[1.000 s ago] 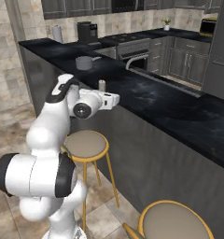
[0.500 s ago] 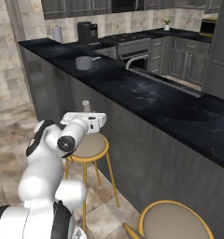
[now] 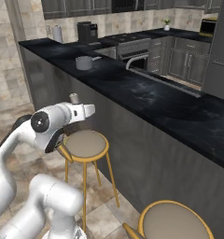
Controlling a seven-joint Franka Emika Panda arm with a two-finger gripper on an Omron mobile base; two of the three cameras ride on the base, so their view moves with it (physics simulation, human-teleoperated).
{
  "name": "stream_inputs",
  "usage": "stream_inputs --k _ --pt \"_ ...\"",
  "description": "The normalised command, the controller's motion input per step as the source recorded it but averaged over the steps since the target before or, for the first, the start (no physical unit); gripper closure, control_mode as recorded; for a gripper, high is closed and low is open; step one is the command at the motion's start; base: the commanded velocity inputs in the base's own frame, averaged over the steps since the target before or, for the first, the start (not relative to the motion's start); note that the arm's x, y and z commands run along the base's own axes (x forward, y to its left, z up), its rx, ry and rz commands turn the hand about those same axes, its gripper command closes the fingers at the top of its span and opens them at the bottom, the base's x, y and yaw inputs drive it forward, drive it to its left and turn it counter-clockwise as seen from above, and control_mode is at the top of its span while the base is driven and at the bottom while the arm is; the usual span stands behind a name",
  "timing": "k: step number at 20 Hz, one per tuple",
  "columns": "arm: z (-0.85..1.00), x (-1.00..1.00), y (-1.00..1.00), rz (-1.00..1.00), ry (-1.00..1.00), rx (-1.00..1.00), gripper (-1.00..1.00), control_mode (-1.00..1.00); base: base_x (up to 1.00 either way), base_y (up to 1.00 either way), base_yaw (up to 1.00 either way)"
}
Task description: Pick the candle and candle from the dining table and place them in the open cabinet. Close the cabinet after placing the objects.
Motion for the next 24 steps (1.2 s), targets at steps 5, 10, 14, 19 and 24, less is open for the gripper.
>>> stream_inputs --k 5,10,14,19,24 --pt "0.68 -0.69 0.0 0.03 0.46 -0.01 1.0 -1.0 0.0 0.0 0.0" --pt "0.35 -0.72 0.0 0.02 0.38 0.0 1.0 -1.0 0.0 0.0 0.0" --pt "0.01 -0.88 0.0 0.0 0.1 0.01 1.0 -1.0 0.0 0.0 0.0" --pt "-0.1 -0.96 0.0 0.0 -0.05 0.02 1.0 -1.0 0.0 0.0 0.0" --pt "-0.4 -0.56 0.0 0.0 -0.03 0.0 1.0 -1.0 0.0 0.0 0.0"
